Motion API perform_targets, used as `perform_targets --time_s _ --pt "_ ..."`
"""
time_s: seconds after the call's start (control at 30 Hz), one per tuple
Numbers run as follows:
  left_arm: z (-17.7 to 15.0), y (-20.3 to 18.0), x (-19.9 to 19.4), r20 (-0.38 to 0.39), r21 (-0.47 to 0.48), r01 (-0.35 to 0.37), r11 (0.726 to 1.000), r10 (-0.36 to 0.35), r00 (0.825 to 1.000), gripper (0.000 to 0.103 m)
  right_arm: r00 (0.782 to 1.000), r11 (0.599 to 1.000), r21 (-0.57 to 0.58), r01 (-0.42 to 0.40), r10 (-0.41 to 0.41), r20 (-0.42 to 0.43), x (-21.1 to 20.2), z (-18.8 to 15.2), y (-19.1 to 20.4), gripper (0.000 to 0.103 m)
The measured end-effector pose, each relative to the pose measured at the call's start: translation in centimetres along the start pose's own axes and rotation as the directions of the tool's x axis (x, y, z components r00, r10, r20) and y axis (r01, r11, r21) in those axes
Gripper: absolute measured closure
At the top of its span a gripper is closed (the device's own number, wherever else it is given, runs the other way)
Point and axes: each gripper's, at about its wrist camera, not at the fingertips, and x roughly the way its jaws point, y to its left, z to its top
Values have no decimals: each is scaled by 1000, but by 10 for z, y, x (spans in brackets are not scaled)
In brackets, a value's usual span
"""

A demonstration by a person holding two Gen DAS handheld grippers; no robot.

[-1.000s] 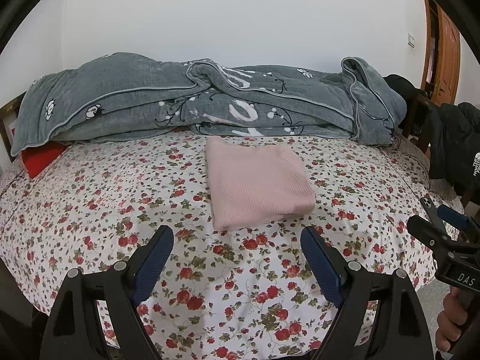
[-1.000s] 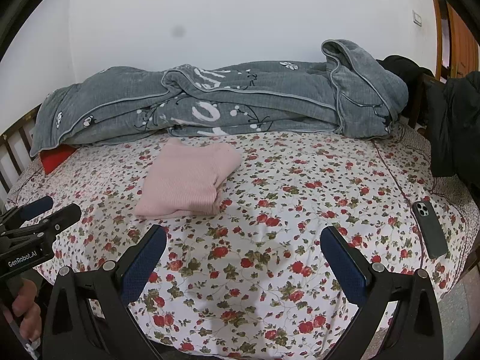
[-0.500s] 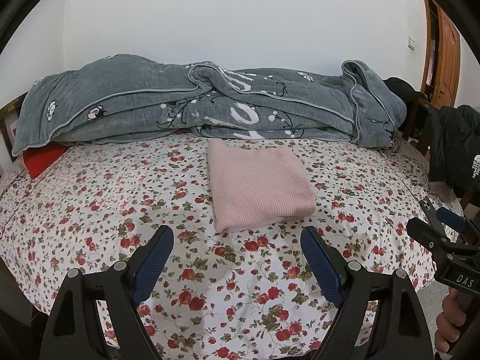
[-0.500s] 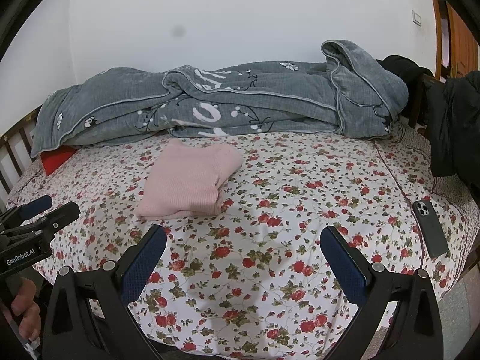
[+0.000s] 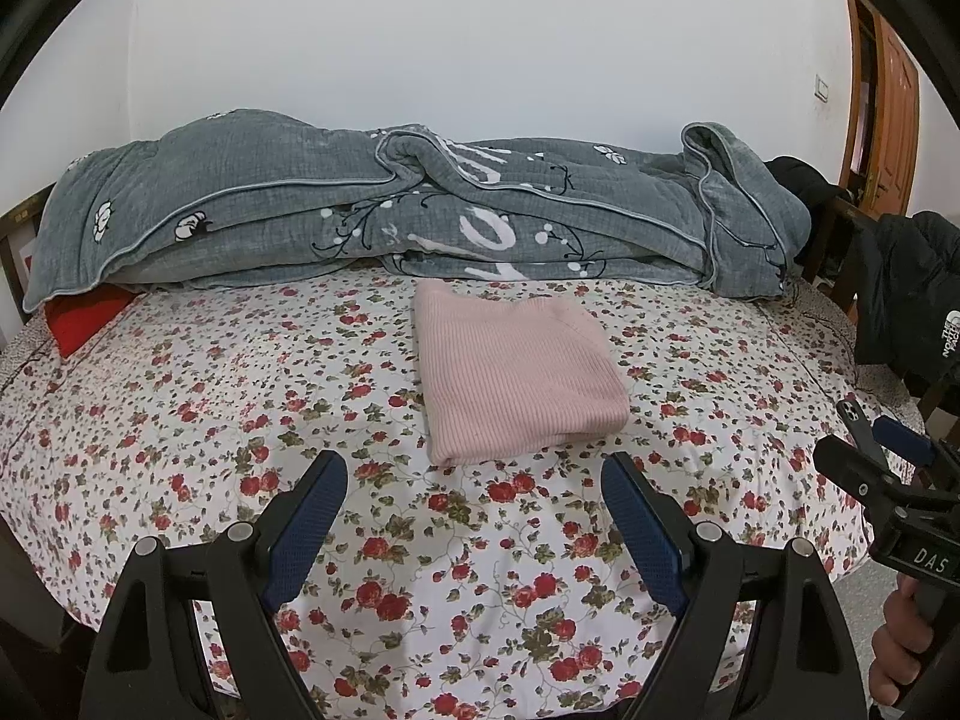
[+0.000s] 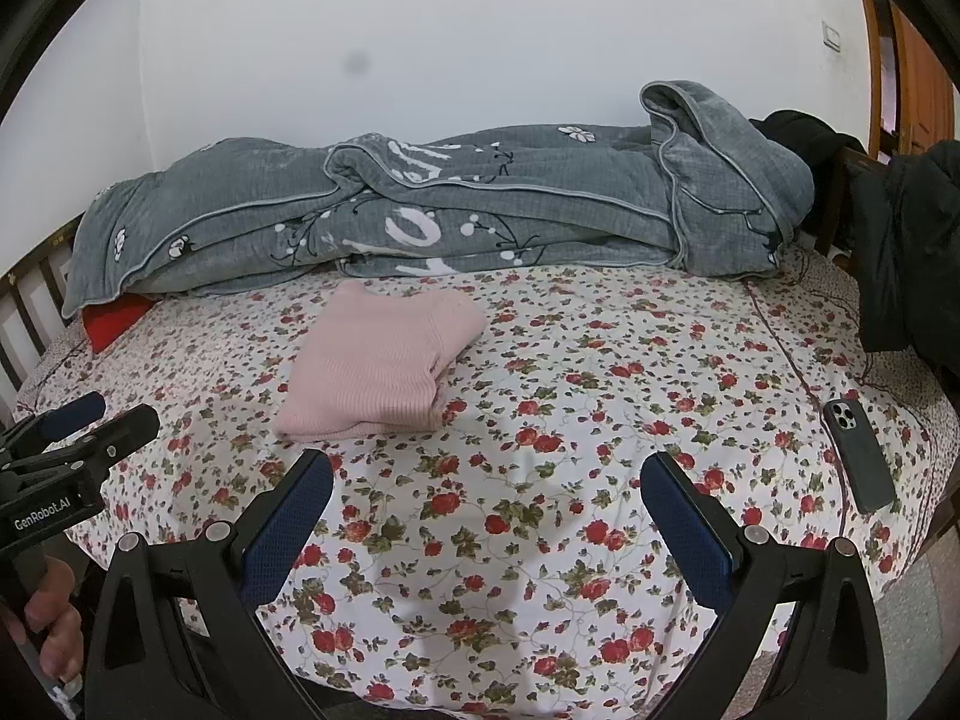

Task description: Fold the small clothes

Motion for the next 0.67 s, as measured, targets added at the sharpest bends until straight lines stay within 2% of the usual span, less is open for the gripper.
perform_targets --time_s 0.67 --pt "0 -1 -1 7 -4 7 1000 -7 1000 17 1000 1000 6 1 -1 1 -2 -1 0 2"
